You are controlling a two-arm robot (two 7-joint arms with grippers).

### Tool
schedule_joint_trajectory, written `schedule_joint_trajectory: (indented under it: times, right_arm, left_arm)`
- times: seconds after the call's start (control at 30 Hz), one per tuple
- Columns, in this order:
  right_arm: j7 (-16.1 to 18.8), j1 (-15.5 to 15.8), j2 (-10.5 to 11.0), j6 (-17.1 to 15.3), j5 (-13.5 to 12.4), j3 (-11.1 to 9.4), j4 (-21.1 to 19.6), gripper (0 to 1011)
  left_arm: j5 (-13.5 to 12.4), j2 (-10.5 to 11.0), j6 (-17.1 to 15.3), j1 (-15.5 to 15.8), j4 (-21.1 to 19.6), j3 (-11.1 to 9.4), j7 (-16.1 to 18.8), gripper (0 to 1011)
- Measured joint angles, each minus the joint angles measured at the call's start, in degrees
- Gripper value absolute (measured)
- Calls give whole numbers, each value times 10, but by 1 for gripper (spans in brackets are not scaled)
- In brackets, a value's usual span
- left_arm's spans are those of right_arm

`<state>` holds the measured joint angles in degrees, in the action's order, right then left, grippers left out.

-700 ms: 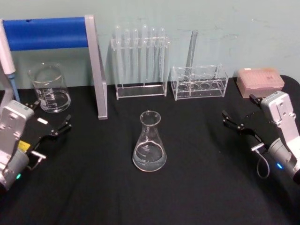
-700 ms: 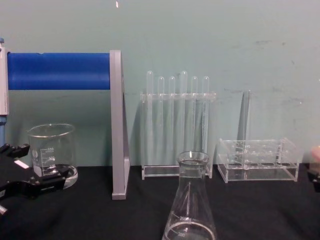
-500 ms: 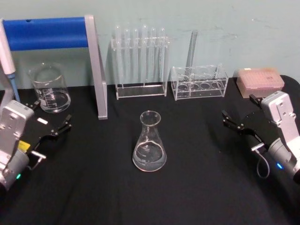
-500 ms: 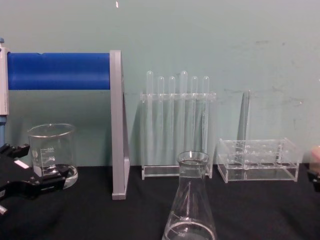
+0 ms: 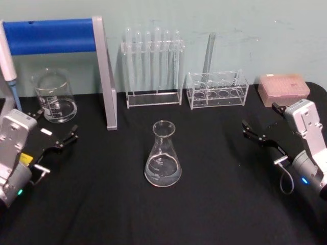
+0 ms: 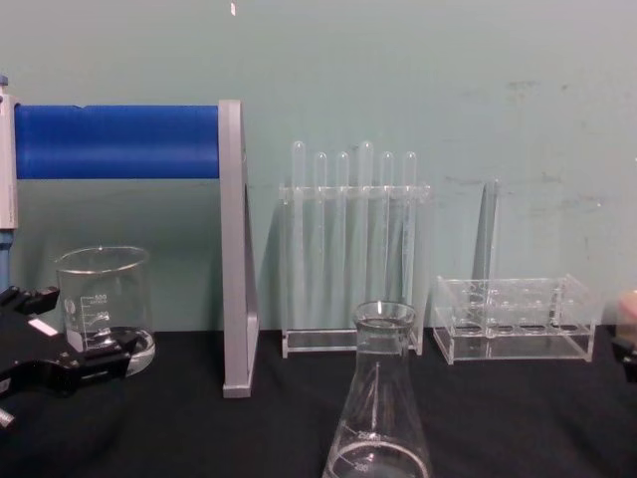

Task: Grasp the erlenmeyer flask with one hand, shake it three times, then place it back.

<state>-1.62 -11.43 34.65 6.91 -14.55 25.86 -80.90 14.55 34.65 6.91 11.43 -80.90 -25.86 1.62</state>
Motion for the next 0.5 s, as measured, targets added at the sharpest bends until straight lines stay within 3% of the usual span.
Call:
schedule_joint_trajectory:
  times: [0.23, 0.5]
  right_arm:
    - [1, 1, 0, 1, 0, -1, 0, 1000]
    - [27, 15, 4, 7, -4, -16, -16, 1000]
  left_arm:
    - [0, 0, 0, 0, 0, 0, 0, 1001]
    - [0, 0, 0, 0, 0, 0, 0, 1001]
